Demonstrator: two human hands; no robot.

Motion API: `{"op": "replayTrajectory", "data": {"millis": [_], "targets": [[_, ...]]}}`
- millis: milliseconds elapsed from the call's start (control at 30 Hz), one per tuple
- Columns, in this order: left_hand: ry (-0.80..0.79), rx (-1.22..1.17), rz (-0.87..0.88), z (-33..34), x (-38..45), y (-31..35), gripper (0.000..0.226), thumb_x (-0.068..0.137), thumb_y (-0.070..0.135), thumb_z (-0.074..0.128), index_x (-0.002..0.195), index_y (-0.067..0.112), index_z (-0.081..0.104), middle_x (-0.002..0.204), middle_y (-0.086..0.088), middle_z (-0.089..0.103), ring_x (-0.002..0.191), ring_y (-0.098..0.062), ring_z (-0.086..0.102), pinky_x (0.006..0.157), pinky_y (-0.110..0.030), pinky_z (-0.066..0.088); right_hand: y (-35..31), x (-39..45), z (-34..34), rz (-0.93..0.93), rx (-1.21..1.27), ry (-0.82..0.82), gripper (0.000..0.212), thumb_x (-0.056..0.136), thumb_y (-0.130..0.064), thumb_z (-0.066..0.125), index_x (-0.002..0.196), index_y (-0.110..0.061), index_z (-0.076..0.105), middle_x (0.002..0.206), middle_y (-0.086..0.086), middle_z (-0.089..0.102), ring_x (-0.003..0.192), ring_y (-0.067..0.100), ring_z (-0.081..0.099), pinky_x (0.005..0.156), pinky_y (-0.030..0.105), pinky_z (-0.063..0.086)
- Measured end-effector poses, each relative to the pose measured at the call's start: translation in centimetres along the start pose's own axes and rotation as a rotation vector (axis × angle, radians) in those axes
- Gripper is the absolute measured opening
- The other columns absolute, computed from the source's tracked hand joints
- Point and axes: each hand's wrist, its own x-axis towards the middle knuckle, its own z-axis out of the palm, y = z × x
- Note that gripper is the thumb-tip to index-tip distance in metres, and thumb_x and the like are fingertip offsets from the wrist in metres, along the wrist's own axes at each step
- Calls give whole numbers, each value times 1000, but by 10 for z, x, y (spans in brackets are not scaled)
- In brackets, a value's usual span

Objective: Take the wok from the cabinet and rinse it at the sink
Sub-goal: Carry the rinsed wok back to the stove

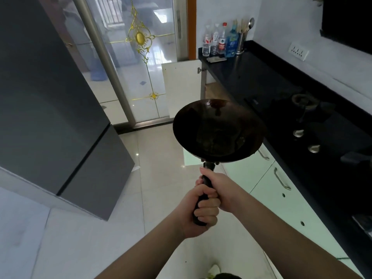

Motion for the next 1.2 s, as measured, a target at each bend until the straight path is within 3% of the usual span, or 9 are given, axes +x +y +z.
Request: {"op": "replayTrajectory", "data": {"millis": [200, 500, 667, 833, 967, 1133, 1200], "targets": [[-6, -22, -4, -8, 42, 61, 26, 79, 12, 60, 55, 13, 49, 41, 6, 34, 28, -6, 33, 30, -17, 25, -50, 53, 0, 15, 10, 10, 40, 98, -32, 50, 63, -12, 54, 62, 0, 57, 54, 11, 54, 64, 22, 46], [-81, -69, -91, -43, 88, 173, 28, 72, 8, 70, 60, 14, 45, 40, 5, 35, 27, -7, 35, 29, -17, 28, -109, 155, 25, 34, 9, 100, 40, 97, -32, 53, 63, -11, 58, 65, 0, 60, 58, 11, 56, 68, 23, 48], [-59, -14, -154, -60, 107, 239, 27, 85, 12, 51, 59, 15, 43, 39, 6, 34, 28, -6, 33, 30, -16, 26, -140, 201, 48, 19, 18, 163, 40, 96, -33, 52, 62, -13, 55, 62, -2, 58, 52, 9, 54, 63, 22, 45], [-94, 21, -215, -62, 135, 283, 32, 88, 14, 46, 56, 13, 48, 39, 6, 35, 28, -6, 33, 32, -16, 24, -172, 231, 50, -34, 76, 224, 37, 96, -32, 52, 65, -12, 55, 63, -1, 59, 54, 10, 55, 67, 23, 46], [-119, 28, -259, -57, 163, 307, 32, 85, 13, 50, 53, 13, 49, 39, 6, 36, 27, -6, 34, 31, -16, 25, -196, 247, 39, -68, 92, 255, 37, 96, -32, 52, 65, -12, 55, 62, -2, 60, 53, 9, 55, 65, 22, 46], [-146, 50, -320, -40, 209, 329, 29, 70, 8, 71, 61, 14, 44, 40, 6, 33, 26, -7, 32, 29, -16, 24, -230, 264, 7, -101, 120, 268, 36, 96, -32, 53, 66, -13, 56, 64, -2, 60, 53, 8, 55, 61, 20, 47], [-125, 82, -334, -31, 230, 337, 26, 74, 8, 65, 60, 15, 44, 39, 6, 32, 26, -6, 32, 29, -17, 24, -245, 273, -9, -124, 107, 290, 37, 95, -32, 55, 64, -12, 59, 65, -2, 60, 54, 8, 56, 62, 20, 47]]}}
